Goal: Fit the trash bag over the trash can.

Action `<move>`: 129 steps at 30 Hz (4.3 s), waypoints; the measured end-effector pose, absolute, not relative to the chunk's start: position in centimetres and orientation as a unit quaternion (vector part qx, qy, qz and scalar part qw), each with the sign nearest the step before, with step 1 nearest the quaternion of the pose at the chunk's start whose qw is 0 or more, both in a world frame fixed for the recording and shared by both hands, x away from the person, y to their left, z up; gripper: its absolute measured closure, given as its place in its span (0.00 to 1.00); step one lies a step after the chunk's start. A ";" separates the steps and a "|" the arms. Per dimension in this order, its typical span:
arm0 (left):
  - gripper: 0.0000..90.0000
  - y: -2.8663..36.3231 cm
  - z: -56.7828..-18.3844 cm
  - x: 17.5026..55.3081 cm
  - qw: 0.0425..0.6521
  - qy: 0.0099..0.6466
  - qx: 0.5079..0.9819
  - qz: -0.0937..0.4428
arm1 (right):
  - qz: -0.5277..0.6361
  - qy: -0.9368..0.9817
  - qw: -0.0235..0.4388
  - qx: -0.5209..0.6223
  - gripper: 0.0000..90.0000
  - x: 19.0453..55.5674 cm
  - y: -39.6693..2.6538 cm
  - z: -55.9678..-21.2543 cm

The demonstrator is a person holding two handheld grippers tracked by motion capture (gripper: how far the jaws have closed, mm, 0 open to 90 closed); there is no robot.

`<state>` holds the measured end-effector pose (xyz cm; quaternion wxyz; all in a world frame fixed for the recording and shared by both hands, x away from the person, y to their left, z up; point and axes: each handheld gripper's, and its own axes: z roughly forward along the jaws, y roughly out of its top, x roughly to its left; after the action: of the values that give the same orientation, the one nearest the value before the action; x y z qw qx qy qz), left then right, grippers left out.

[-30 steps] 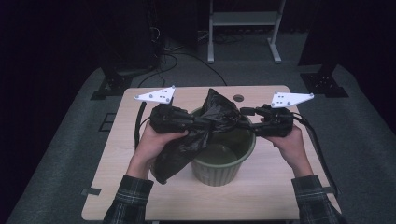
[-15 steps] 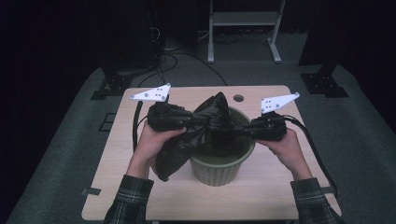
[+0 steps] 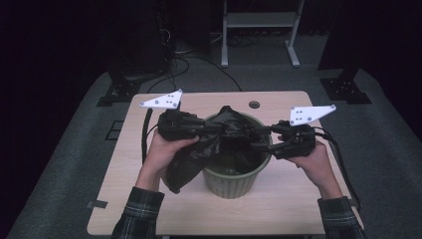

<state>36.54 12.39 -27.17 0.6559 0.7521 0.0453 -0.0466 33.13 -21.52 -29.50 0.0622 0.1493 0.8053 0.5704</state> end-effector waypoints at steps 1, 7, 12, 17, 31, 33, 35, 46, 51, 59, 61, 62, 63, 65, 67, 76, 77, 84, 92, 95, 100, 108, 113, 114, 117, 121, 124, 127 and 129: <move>0.98 12.4 -27.2 36.6 0.655 0.046 0.753 -0.047 | 0.574 0.803 0.063 0.148 0.43 33.1 -21.6 -29.4; 0.98 11.9 -27.3 36.8 0.645 0.051 0.761 -0.049 | 0.588 0.793 0.086 0.136 0.39 32.8 -21.3 -28.1; 0.98 11.8 -27.6 36.8 0.632 0.057 0.771 -0.048 | 0.597 0.784 0.106 0.131 0.38 32.6 -20.7 -26.9; 0.98 13.0 -27.7 36.6 0.636 0.063 0.768 -0.044 | 0.581 0.792 0.114 0.146 0.38 32.8 -21.2 -27.2; 0.98 12.4 -28.5 36.5 0.616 0.059 0.783 -0.061 | 0.599 0.785 0.091 0.129 0.38 33.2 -19.9 -26.8; 0.98 12.2 -28.4 36.4 0.619 0.053 0.781 -0.064 | 0.594 0.790 0.082 0.124 0.42 33.4 -19.0 -27.0; 0.98 12.2 -28.2 36.4 0.623 0.052 0.778 -0.065 | 0.590 0.795 0.074 0.120 0.51 33.4 -18.6 -27.2; 0.56 14.4 -28.6 36.1 0.641 0.084 0.762 -0.045 | 0.593 0.791 0.065 0.139 1.00 33.7 -19.4 -27.6; 0.40 16.3 -29.5 35.5 0.642 0.099 0.759 -0.041 | 0.603 0.780 0.067 0.155 1.00 33.9 -20.8 -27.7; 0.29 19.7 -31.9 33.2 0.641 0.121 0.757 -0.026 | 0.600 0.777 0.080 0.171 1.00 34.2 -21.8 -28.0; 0.27 21.0 -32.6 32.8 0.644 0.130 0.753 -0.023 | 0.600 0.777 0.080 0.173 1.00 34.3 -21.9 -28.1; 0.25 21.0 -32.6 32.8 0.644 0.130 0.753 -0.023 | 0.600 0.777 0.080 0.173 1.00 34.3 -21.9 -28.1; 0.25 21.9 -33.0 32.6 0.646 0.139 0.750 -0.020 | 0.599 0.777 0.081 0.175 1.00 34.3 -22.1 -28.3; 0.24 22.7 -33.4 32.5 0.649 0.147 0.746 -0.024 | 0.600 0.776 0.081 0.175 1.00 34.4 -22.1 -28.4; 0.24 23.2 -33.9 32.4 0.649 0.152 0.745 -0.033 | 0.601 0.775 0.082 0.176 1.00 34.4 -22.2 -28.5; 0.80 22.7 -34.6 32.1 0.630 0.111 0.763 -0.098 | 0.594 0.779 0.077 0.184 1.00 34.9 -21.8 -29.2; 0.86 22.7 -34.4 32.2 0.634 0.104 0.761 -0.095 | 0.593 0.780 0.078 0.185 1.00 34.9 -21.7 -29.3; 1.00 22.9 -33.3 32.5 0.662 0.108 0.738 -0.073 | 0.585 0.783 0.081 0.197 1.00 35.3 -21.6 -29.7; 1.00 20.9 -31.3 34.7 0.682 0.119 0.720 -0.050 | 0.577 0.781 0.087 0.222 0.63 35.9 -21.6 -30.4; 1.00 19.6 -30.7 35.8 0.687 0.120 0.716 -0.046 | 0.581 0.777 0.098 0.222 0.55 35.6 -22.1 -30.1; 1.00 17.2 -29.7 37.2 0.690 0.123 0.712 -0.038 | 0.596 0.770 0.095 0.208 0.50 34.8 -22.4 -29.3; 1.00 14.5 -28.0 38.8 0.696 0.133 0.706 -0.021 | 0.586 0.788 0.087 0.171 0.42 33.9 -19.9 -29.3; 1.00 13.8 -27.4 39.1 0.703 0.146 0.696 -0.008 | 0.594 0.786 0.073 0.157 0.36 33.6 -18.8 -29.2; 1.00 13.6 -27.2 39.1 0.703 0.149 0.695 -0.004 | 0.592 0.788 0.072 0.151 0.34 33.6 -18.5 -29.0; 1.00 13.4 -27.2 39.1 0.704 0.152 0.694 -0.004 | 0.582 0.797 0.076 0.144 0.32 33.5 -17.5 -28.9; 1.00 13.2 -27.1 38.9 0.710 0.144 0.689 -0.010 | 0.561 0.810 0.080 0.155 0.45 33.8 -16.4 -29.4; 1.00 13.1 -27.0 38.7 0.709 0.140 0.691 -0.013 | 0.554 0.814 0.086 0.153 0.87 33.9 -16.2 -29.7; 0.99 13.5 -27.0 38.5 0.708 0.136 0.693 -0.009 | 0.551 0.816 0.073 0.158 1.00 34.2 -16.2 -29.8; 0.88 14.1 -27.1 38.3 0.711 0.141 0.689 -0.019 | 0.547 0.817 0.069 0.168 1.00 34.4 -16.5 -29.9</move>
<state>38.33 14.14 -27.12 0.7107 0.6890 0.1410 -0.0193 34.35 -16.48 -29.86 0.0690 0.1678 0.8169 0.5475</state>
